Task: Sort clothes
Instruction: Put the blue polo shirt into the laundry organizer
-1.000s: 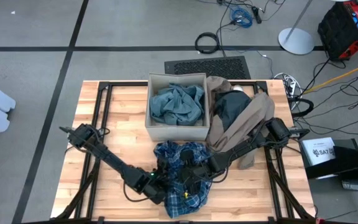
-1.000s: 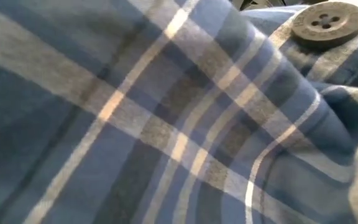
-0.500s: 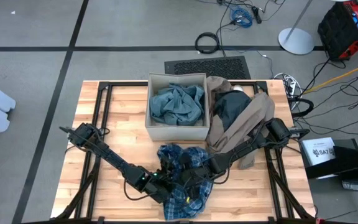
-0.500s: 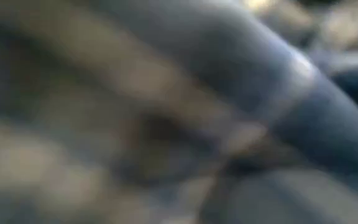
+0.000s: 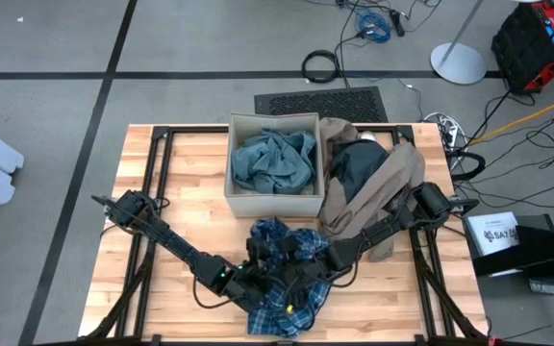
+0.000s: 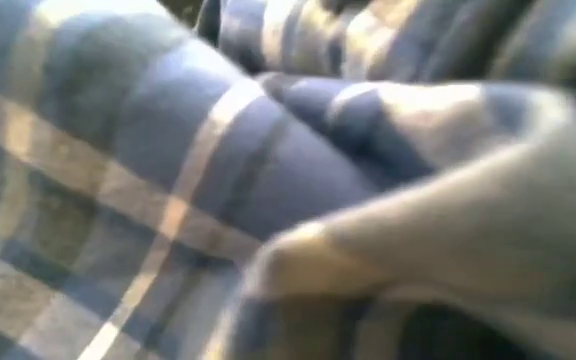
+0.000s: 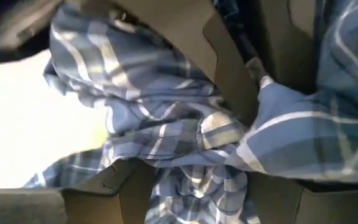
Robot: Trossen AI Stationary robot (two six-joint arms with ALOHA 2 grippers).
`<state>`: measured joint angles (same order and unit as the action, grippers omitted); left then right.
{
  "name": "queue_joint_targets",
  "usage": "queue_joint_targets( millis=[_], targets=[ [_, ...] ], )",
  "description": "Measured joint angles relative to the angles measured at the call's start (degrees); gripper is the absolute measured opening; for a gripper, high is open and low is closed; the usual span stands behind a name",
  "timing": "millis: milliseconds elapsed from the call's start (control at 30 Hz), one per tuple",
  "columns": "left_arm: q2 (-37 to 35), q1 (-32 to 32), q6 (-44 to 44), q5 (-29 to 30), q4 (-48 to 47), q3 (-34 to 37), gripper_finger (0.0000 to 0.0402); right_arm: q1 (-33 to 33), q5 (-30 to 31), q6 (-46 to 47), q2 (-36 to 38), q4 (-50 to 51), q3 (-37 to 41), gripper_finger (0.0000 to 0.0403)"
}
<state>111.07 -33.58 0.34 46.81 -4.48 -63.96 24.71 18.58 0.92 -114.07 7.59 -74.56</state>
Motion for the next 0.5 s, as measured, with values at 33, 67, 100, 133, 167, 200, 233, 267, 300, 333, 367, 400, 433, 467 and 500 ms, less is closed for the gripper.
queue_joint_targets(
  millis=[33, 67, 100, 133, 167, 200, 233, 267, 300, 333, 367, 400, 433, 467, 500],
  targets=[
    [0.00, -0.02, -1.77, -0.50, -0.13, -0.02, 0.0232, 0.00, 0.28, -0.01, 0.12, 0.22, 0.00, 0.0004],
    [0.00, -0.02, -3.13, -0.98, -0.20, -0.02, 0.0232, 0.01, 0.83, -0.04, 0.19, 0.41, 0.00, 0.0004],
    [0.00, -0.06, -4.25, -1.53, -0.29, -0.06, 0.0232, 0.08, 1.48, -0.11, 0.22, 0.66, 0.00, 0.0004],
    [0.00, -0.10, -4.96, -2.25, -0.37, -0.07, 0.0232, 0.13, 2.30, -0.17, 0.35, 1.25, 0.00, 0.0004],
    [0.00, -0.24, -5.64, -3.23, -0.53, -0.12, 0.0232, 0.20, 3.15, -0.16, 0.47, 2.08, 0.00, 0.0004],
    [0.00, -0.46, -6.07, -3.93, -0.58, -0.25, 0.0232, 0.20, 4.26, -0.14, 0.55, 3.11, 0.00, 0.0004],
    [-0.01, -0.84, -6.27, -4.17, -0.57, -0.43, 0.0232, 0.07, 4.95, -0.12, 0.56, 3.90, 0.00, 0.0004],
    [-0.06, -1.25, -6.45, -4.16, -0.74, -0.49, 0.0232, -0.02, 5.49, 0.11, 0.52, 4.63, 0.01, 0.0004],
    [-0.11, -1.49, -6.45, -4.04, -0.79, -0.50, 0.0232, 0.01, 6.44, 0.36, 0.46, 5.11, 0.04, 0.0004],
    [-0.11, -1.62, -6.44, -4.01, -0.23, -0.50, 0.0232, 0.11, 6.96, 0.36, 0.45, 5.18, 0.04, 0.0004],
    [-0.11, -1.66, -6.33, -3.89, 0.58, -0.50, 0.0232, 0.17, 7.02, 0.33, 0.45, 5.06, 0.07, 0.0004],
    [-0.11, -1.68, -5.92, -3.29, 1.50, -0.50, 0.0232, 0.17, 6.94, 0.29, 0.45, 4.58, 0.07, 0.0004],
    [-0.11, -1.72, -5.24, -2.62, 2.42, -0.48, 0.0232, 0.24, 6.59, 0.27, 0.45, 3.99, 0.07, 0.0004],
    [-0.11, -1.71, -4.70, -2.14, 2.93, -0.48, 0.0232, 0.49, 6.23, 0.16, 0.45, 3.42, 0.11, 0.0004],
    [-0.11, -1.46, -4.48, -1.86, 3.20, -0.48, 0.0232, 0.61, 6.21, 0.06, 0.45, 2.64, 0.15, 0.0004]
  ],
)
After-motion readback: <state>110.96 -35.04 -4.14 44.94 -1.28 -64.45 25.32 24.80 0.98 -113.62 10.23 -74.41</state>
